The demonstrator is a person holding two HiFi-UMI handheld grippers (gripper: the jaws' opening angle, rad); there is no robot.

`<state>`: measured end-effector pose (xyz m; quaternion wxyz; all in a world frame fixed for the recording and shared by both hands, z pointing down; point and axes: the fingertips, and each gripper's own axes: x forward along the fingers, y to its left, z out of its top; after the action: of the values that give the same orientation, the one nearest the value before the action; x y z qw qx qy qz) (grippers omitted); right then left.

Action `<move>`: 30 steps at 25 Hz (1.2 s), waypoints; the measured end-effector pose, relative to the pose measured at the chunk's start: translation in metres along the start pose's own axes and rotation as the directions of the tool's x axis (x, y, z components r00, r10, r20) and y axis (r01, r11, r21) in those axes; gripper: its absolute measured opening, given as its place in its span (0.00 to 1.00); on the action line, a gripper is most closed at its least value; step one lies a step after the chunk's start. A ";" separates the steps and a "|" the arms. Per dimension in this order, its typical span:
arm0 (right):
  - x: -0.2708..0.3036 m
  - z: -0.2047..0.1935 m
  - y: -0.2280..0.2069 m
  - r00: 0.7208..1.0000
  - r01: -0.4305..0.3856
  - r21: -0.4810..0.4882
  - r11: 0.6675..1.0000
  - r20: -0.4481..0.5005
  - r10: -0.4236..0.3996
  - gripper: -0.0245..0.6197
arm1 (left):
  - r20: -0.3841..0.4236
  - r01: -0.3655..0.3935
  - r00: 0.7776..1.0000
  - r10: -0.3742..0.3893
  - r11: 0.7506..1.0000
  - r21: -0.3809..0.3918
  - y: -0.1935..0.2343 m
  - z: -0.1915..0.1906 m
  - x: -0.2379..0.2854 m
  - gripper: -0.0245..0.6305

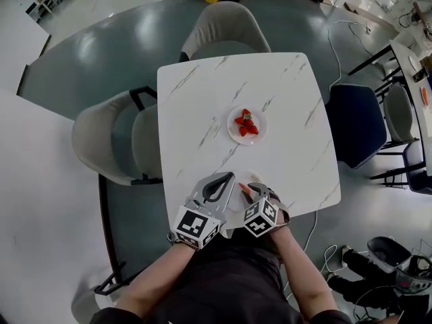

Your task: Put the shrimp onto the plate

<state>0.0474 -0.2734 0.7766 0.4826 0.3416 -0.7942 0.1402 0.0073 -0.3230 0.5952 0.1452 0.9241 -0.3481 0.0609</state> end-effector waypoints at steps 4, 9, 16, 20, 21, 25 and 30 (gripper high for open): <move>-0.023 0.009 -0.007 0.999 0.016 0.033 0.999 0.033 -0.017 0.18 | -0.017 -0.005 1.000 0.005 1.000 -0.001 -0.004 0.005 -0.002 0.05; -0.063 0.025 -0.009 0.996 0.015 0.074 0.997 0.087 -0.021 0.18 | -0.031 0.016 0.999 -0.015 1.000 0.005 -0.020 0.022 -0.009 0.05; -0.127 0.069 -0.013 0.970 0.009 0.148 0.989 0.239 -0.045 0.16 | -0.040 0.017 0.999 -0.015 0.999 0.030 -0.038 0.052 -0.024 0.05; -0.170 0.096 -0.024 0.935 0.065 0.176 0.982 0.332 -0.122 0.07 | -0.032 0.012 0.999 -0.010 0.999 0.048 -0.049 0.075 -0.029 0.05; -0.180 0.100 -0.025 0.926 0.073 0.187 0.980 0.352 -0.137 0.07 | -0.034 0.008 0.999 -0.007 0.999 0.047 -0.050 0.079 -0.032 0.05; -0.216 0.114 -0.031 0.881 0.055 0.278 0.959 0.438 -0.177 0.04 | -0.028 0.007 1.000 -0.006 0.999 0.046 -0.058 0.094 -0.043 0.05; -0.250 0.132 -0.045 0.815 -0.020 0.410 0.912 0.536 -0.222 0.04 | -0.012 0.029 1.000 -0.028 0.998 0.059 -0.072 0.116 -0.053 0.05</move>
<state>0.0647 -0.2769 0.4910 0.1496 0.5008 -0.8368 0.1629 0.0162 -0.2746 0.4573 0.1205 0.9326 -0.3321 0.0743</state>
